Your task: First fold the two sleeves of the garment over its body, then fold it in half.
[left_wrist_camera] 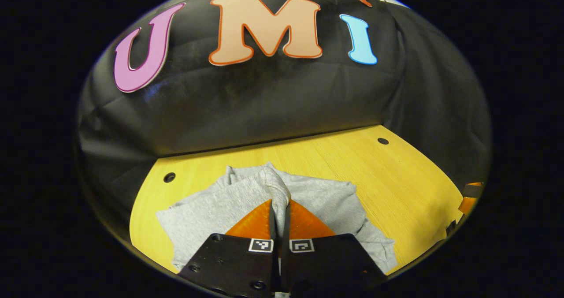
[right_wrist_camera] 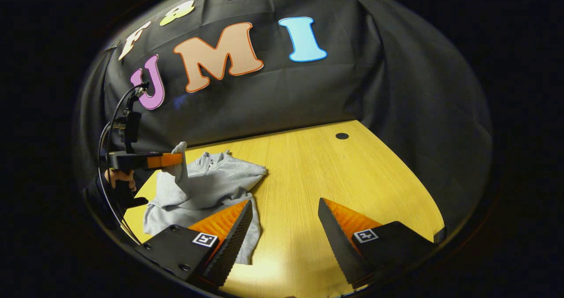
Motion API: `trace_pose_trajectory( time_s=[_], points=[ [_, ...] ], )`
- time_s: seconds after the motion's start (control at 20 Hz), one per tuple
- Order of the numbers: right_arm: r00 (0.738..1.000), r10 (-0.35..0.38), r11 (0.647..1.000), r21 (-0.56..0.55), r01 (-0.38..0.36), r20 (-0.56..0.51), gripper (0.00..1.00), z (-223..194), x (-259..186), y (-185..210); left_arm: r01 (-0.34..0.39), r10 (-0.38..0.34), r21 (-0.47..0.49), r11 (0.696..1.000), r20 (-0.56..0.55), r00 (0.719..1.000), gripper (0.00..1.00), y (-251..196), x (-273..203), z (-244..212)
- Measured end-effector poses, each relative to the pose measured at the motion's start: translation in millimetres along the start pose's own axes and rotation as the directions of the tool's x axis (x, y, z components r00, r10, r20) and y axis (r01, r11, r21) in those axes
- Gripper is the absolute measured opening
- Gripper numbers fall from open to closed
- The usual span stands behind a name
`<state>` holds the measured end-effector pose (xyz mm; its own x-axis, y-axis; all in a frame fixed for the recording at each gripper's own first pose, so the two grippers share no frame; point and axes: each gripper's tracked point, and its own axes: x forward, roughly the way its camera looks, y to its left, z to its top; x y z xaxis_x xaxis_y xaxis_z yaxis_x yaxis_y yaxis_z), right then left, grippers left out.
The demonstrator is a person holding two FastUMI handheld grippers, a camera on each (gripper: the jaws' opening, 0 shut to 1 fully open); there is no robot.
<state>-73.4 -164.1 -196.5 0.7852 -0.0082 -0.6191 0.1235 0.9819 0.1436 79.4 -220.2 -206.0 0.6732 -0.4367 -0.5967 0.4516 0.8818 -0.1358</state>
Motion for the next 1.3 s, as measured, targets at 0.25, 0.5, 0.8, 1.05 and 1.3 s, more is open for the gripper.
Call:
trace_pose_trajectory(
  time_s=[0.25,0.5,0.8,1.05,1.3],
  points=[
    [1.0,-0.012,1.0,0.006,0.012,-0.018,0.96,-10,-8,-12,0.038,-0.036,0.028,0.999,-0.07,0.997,0.03,-32,27,-23],
    [1.0,0.011,1.0,0.018,-0.011,-0.026,0.96,-11,-4,-7,0.109,-0.107,0.062,0.992,-0.04,0.993,0.33,-62,25,-16],
    [0.997,0.072,0.997,0.001,-0.072,-0.033,0.96,-11,12,25,0.058,-0.069,0.113,0.992,0.096,0.993,0.97,-36,-14,15],
    [0.991,0.125,0.992,-0.022,-0.126,-0.054,0.96,-18,24,59,-0.01,0.006,0.027,1.0,0.116,0.993,0.97,15,-54,0],
    [0.987,0.143,0.986,-0.071,-0.149,-0.077,0.96,-31,37,85,-0.136,0.138,-0.027,0.99,0.068,0.988,0.97,83,-90,-45]
  ],
)
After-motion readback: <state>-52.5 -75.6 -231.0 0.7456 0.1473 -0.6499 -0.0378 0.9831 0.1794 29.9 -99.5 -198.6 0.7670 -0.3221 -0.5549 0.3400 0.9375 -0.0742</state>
